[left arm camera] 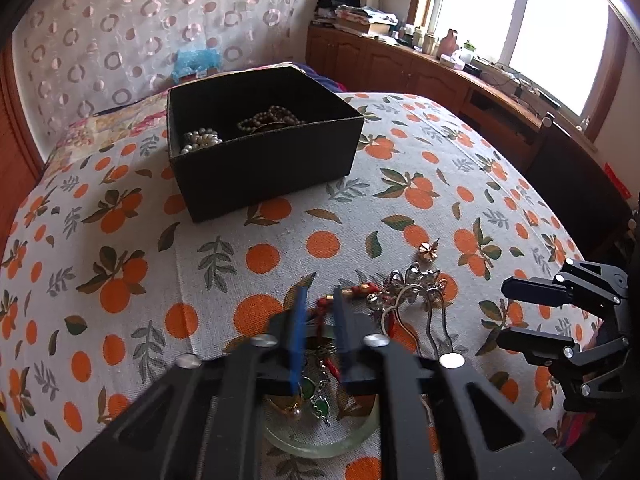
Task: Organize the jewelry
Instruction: 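Grasp red cord with silver hair comb using left tool and lift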
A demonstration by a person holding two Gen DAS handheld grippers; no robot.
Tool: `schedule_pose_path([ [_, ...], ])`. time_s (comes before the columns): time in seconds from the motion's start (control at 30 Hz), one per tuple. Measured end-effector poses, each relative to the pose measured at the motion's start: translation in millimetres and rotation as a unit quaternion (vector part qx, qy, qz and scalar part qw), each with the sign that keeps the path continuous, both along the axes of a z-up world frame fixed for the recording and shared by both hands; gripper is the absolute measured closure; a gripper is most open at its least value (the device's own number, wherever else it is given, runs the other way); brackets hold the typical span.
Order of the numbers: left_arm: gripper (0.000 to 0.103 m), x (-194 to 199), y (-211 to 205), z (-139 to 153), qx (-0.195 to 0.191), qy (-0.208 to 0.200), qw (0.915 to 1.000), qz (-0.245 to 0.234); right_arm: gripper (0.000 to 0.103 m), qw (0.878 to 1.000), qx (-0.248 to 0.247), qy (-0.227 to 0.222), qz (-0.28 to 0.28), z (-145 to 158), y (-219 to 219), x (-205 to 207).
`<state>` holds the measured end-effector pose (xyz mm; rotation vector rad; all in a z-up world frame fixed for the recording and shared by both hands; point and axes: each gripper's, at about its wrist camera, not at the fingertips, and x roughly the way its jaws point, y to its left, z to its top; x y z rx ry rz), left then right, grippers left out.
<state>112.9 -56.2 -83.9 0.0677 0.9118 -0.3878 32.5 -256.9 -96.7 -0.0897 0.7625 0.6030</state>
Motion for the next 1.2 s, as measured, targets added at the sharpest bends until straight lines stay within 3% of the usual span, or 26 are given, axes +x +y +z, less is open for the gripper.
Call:
schedule_pose_path([
  [0.57,0.101,-55.6,26.5,69.2,-0.059,-0.1,0.9925,0.036,0.062,1.0,-0.006,0.001,-0.004,-2.6,3.1,1.6],
  [0.8,0.101,-63.1,31.3,80.0,-0.083,-0.105,0.9906,0.03,0.062,1.0,-0.013,0.0,-0.004,-1.9,4.6,2.5],
  [1.2,0.101,-61.8,5.0,105.4,-0.083,-0.129,0.9881,-0.006,0.062,1.0,-0.005,-0.013,-0.002,9.8,4.9,-1.6],
])
